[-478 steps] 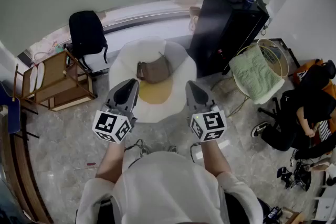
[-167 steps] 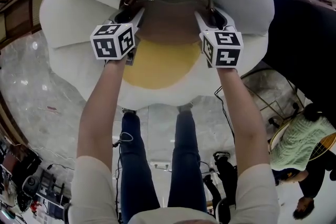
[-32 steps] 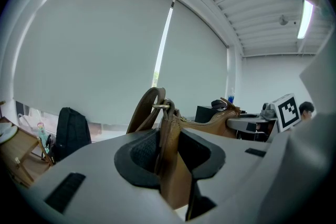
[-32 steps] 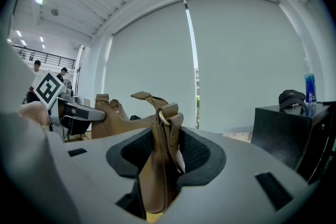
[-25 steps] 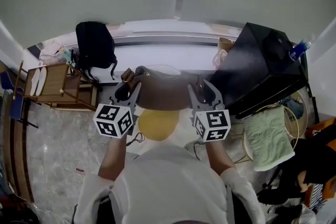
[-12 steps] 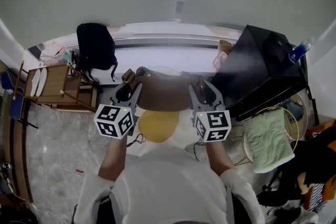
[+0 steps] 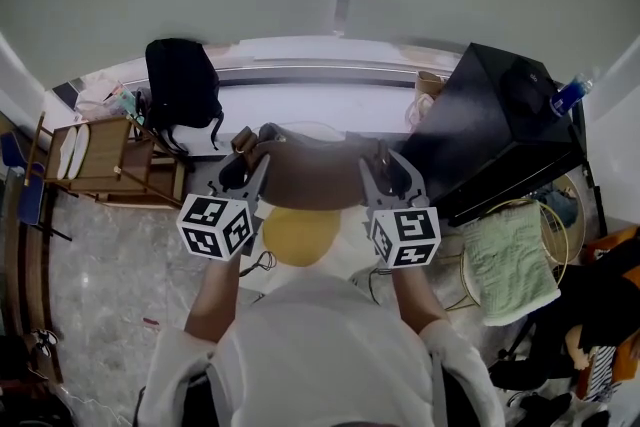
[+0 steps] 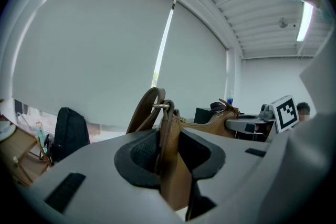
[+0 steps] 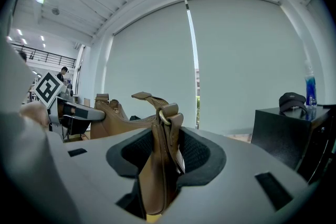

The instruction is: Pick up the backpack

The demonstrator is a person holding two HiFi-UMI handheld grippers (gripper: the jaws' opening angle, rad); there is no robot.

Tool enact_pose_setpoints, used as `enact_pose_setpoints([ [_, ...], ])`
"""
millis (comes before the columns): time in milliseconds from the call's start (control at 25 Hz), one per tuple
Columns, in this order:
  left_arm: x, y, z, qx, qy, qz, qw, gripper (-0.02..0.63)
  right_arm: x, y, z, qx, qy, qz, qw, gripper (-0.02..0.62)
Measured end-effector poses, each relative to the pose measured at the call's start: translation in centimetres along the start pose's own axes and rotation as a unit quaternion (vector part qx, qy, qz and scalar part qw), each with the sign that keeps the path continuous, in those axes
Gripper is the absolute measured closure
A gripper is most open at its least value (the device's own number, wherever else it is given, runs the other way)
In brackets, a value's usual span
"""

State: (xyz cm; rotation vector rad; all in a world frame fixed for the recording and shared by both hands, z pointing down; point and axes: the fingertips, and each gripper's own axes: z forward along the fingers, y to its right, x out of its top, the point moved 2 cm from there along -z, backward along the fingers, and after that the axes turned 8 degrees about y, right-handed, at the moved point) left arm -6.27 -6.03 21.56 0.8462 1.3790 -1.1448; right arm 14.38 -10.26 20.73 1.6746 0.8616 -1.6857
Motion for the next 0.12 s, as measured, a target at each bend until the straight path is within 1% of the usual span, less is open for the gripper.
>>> enact_pose_setpoints([
  [120,-0.03,0.02,-0.03,-0.001,0.002,0.000,1.0000,0.489,-0.04,-0.03,-0.04,0.000,0.001,-0.001,1.000,0.422],
])
